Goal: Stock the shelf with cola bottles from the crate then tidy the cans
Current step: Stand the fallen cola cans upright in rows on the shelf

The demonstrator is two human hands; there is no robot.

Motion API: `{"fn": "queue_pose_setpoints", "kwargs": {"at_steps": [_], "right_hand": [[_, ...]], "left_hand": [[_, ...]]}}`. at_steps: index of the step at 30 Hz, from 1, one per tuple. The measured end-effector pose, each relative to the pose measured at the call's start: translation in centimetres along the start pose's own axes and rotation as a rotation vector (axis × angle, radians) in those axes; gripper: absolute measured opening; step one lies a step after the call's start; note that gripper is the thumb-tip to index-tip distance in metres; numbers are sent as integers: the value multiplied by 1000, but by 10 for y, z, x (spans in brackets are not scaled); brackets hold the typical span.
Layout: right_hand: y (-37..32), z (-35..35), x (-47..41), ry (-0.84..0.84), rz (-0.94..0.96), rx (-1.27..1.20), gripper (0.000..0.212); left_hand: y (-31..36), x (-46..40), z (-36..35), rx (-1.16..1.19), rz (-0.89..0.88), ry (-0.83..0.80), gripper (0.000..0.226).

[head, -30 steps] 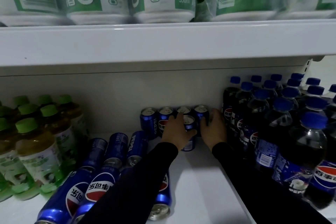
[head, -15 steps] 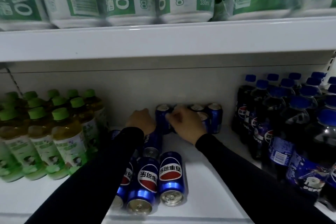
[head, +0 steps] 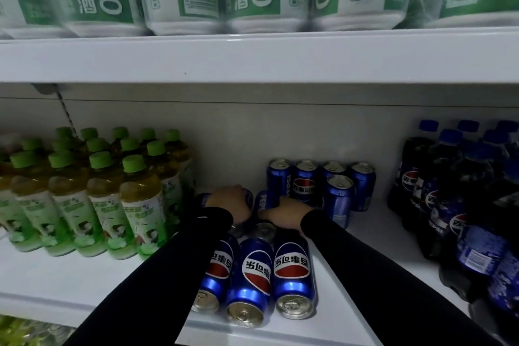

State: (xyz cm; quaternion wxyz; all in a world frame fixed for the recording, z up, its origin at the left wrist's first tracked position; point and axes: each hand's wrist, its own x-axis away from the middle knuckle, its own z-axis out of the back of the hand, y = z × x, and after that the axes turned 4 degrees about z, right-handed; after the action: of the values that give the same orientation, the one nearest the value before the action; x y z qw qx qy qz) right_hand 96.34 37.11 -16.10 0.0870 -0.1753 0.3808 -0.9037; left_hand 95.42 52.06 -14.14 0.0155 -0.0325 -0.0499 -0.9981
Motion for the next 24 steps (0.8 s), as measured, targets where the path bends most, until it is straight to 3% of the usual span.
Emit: {"fn": "queue_pose_setpoints", "kwargs": {"at_steps": [7,10,13,16,20,22,24], "right_hand": [[6,-4,-11,51,-11,-122,86],[10,-8,-16,87,0,-124,82],[7,-6,-13,118,3,-183,73],[-2,6,0,188,36,-180,54],[-11,27,18,300,83,-125,30],[-12,36,24,348,109,-92,33],[-11,44,31,380,137,-87,50]], "left_hand": [[4,0,-2,-26,70,-52,42],[4,1,-6,-83,97,-37,52],[7,3,-6,-82,66,8,45],[7,6,6,-24,5,-6,33],[4,6,22,89,45,-23,42],[3,1,26,180,58,20,53],[5,-3,29,265,55,60,59]]}}
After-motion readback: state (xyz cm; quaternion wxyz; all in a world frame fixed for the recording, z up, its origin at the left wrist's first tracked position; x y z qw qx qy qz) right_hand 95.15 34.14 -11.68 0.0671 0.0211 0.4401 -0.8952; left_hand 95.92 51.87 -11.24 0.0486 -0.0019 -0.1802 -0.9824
